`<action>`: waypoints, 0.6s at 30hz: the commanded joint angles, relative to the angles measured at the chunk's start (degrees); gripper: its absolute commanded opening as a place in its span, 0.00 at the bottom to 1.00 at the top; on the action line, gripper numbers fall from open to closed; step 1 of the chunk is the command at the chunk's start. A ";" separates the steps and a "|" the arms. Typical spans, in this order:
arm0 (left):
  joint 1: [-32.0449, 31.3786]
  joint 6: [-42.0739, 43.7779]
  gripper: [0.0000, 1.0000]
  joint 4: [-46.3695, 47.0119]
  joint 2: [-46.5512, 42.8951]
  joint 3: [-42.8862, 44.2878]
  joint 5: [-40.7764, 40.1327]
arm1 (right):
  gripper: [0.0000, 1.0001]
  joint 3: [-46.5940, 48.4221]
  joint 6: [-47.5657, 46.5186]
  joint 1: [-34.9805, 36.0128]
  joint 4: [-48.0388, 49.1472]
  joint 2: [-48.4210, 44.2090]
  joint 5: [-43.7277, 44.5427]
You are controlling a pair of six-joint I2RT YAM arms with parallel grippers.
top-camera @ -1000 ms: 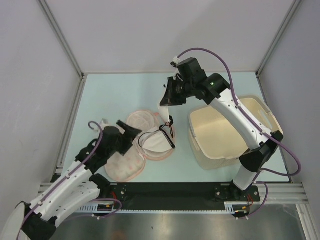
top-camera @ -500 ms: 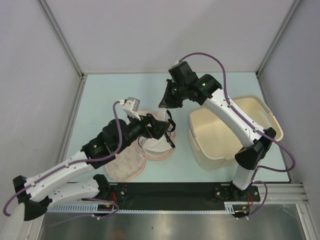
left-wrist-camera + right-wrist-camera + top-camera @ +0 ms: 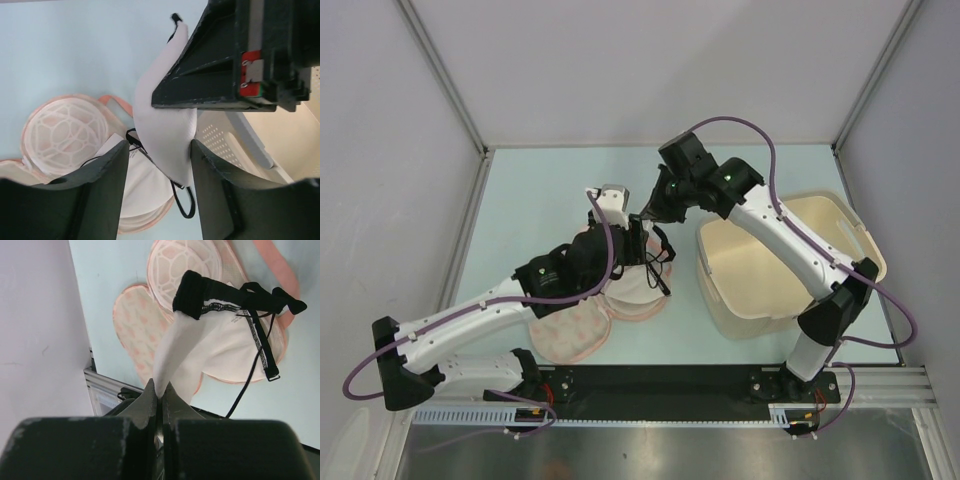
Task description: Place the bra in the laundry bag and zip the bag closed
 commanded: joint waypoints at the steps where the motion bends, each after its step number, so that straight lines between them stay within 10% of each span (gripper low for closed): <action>1: -0.18 1.30 0.55 -2.95 -0.70 1.75 -2.89 | 0.00 -0.16 2.45 0.31 3.47 -4.28 -0.35; 9: 1.31 1.65 0.52 -2.16 0.00 0.96 1.77 | 0.00 -1.12 3.33 0.93 5.31 -4.63 -2.81; 12: 3.41 0.34 0.14 -3.39 0.00 0.61 2.48 | 0.00 -2.00 3.59 1.01 6.28 -5.24 -3.95; 14: 5.96 -1.85 0.07 -6.45 -0.18 1.13 3.00 | 0.02 -2.09 3.24 1.10 6.54 -5.60 -4.48; 18: 7.29 -3.01 0.00 -9.72 -4.29 -0.26 1.60 | 0.36 -2.18 0.35 0.66 6.63 -5.86 -5.53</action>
